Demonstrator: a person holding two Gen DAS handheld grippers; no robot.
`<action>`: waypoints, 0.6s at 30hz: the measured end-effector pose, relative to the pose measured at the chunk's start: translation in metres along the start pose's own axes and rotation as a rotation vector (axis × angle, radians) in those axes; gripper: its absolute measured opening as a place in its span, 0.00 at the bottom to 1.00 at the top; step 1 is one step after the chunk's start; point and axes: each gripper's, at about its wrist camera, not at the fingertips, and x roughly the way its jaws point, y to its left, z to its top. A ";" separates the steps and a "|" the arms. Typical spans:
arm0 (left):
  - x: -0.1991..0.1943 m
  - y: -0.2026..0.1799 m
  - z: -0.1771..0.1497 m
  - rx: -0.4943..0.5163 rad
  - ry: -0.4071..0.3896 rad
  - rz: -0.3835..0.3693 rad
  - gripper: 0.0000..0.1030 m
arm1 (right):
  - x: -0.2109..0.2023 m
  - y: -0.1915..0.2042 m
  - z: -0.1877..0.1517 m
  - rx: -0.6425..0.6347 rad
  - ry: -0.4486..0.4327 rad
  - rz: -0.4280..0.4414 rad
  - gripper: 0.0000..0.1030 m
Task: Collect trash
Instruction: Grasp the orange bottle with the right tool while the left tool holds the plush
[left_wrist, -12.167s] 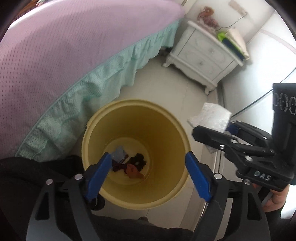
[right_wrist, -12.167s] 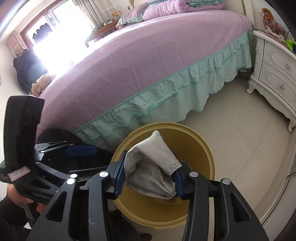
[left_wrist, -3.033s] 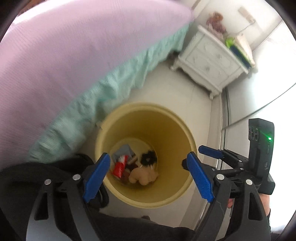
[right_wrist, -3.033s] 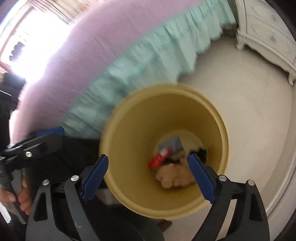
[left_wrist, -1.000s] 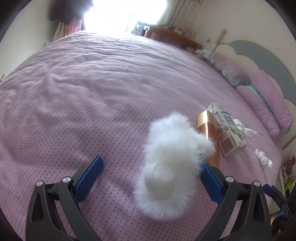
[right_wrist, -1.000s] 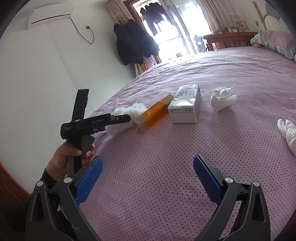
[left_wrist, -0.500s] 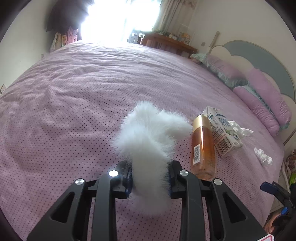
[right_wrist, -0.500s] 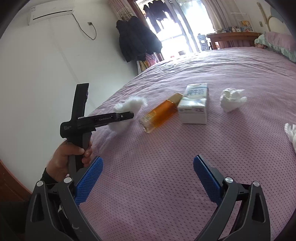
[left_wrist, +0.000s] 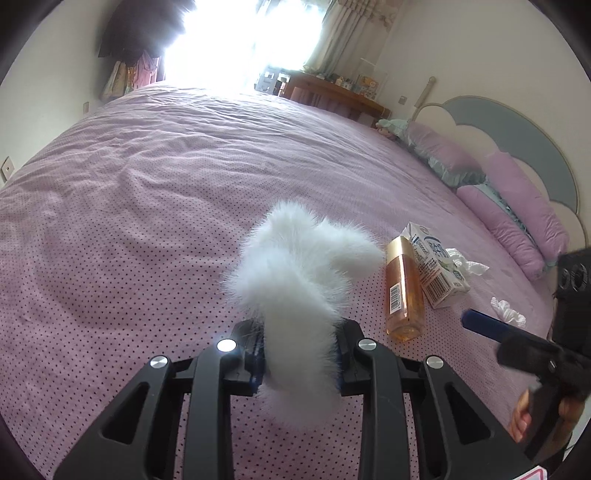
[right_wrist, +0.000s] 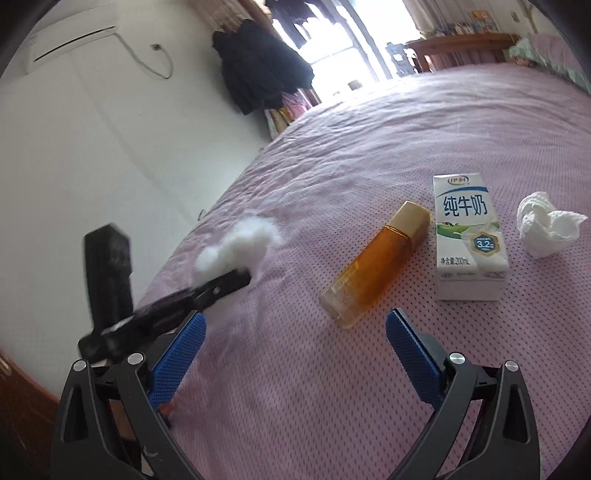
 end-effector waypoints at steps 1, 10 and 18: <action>0.001 0.001 0.000 0.001 0.003 -0.003 0.27 | 0.003 -0.001 0.000 0.028 0.007 -0.013 0.91; 0.006 0.008 -0.003 -0.012 0.016 -0.040 0.27 | 0.051 -0.016 0.026 0.177 0.069 -0.255 0.79; 0.008 0.011 -0.004 -0.002 0.021 -0.058 0.27 | 0.072 -0.023 0.035 0.143 0.124 -0.425 0.44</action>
